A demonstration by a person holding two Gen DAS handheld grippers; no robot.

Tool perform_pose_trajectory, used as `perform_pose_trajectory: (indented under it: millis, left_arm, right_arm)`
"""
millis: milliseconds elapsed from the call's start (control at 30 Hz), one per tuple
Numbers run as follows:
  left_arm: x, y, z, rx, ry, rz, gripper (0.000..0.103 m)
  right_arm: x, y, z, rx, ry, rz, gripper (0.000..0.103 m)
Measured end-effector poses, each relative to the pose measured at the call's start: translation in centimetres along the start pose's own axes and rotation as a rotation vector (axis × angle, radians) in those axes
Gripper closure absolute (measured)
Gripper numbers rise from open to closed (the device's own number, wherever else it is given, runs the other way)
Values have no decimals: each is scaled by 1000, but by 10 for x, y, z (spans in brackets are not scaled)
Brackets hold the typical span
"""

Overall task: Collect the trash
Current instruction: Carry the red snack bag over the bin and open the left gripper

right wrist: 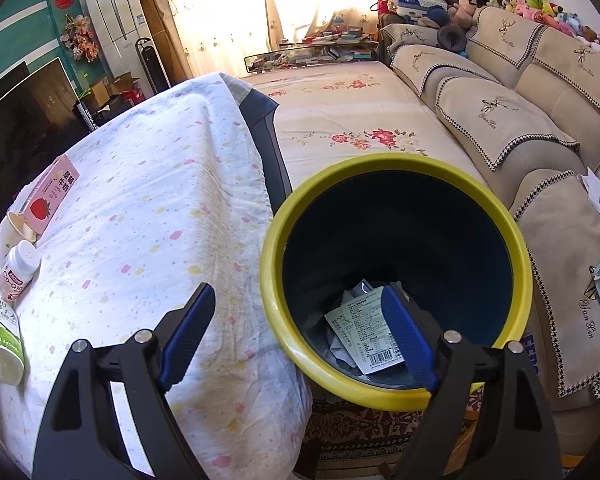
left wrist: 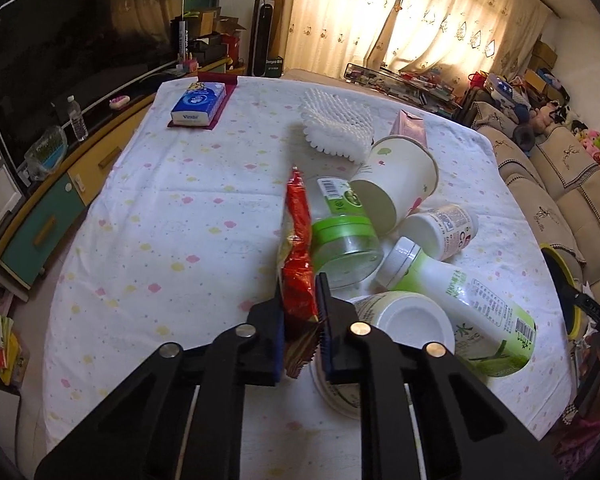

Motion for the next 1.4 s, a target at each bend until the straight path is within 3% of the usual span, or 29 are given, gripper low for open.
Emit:
perform_pose_trajectory:
  millis: [300, 500, 667, 867, 1033, 1267, 1400]
  left_arm:
    - [13, -8, 48, -91, -83, -38, 94]
    - [-22, -23, 81, -152, -22, -130, 94]
    - [-106, -38, 84, -166, 139, -281, 94]
    - [-245, -44, 80, -165, 352, -487, 94]
    - [-362, -34, 71, -111, 496, -637, 94]
    - [-474, -10, 27, 38, 551, -740, 94]
    - [-511, -2, -8, 85, 520, -770, 93]
  right_arm:
    - [-1, -2, 13, -34, -14, -3, 23]
    - [-10, 0, 27, -57, -5, -11, 23]
    - [-29, 4, 45, -88, 17, -30, 23]
    - [-70, 10, 71, -134, 70, -91, 23]
    - [-108, 19, 86, -158, 108, -159, 23]
    - [-137, 30, 93, -160, 122, -200, 23]
    - [-147, 32, 94, -159, 124, -218, 22]
Point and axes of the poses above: each gripper's, at about its wrist camera, not at the fingertips, and z roughly against the way its jaws point, x to its left, y to its underside, the point moved 2 cm from there along -z, roughly the way its jaws point, and after that the axes turned 6 degrees about -y, right-handed, at the moved point
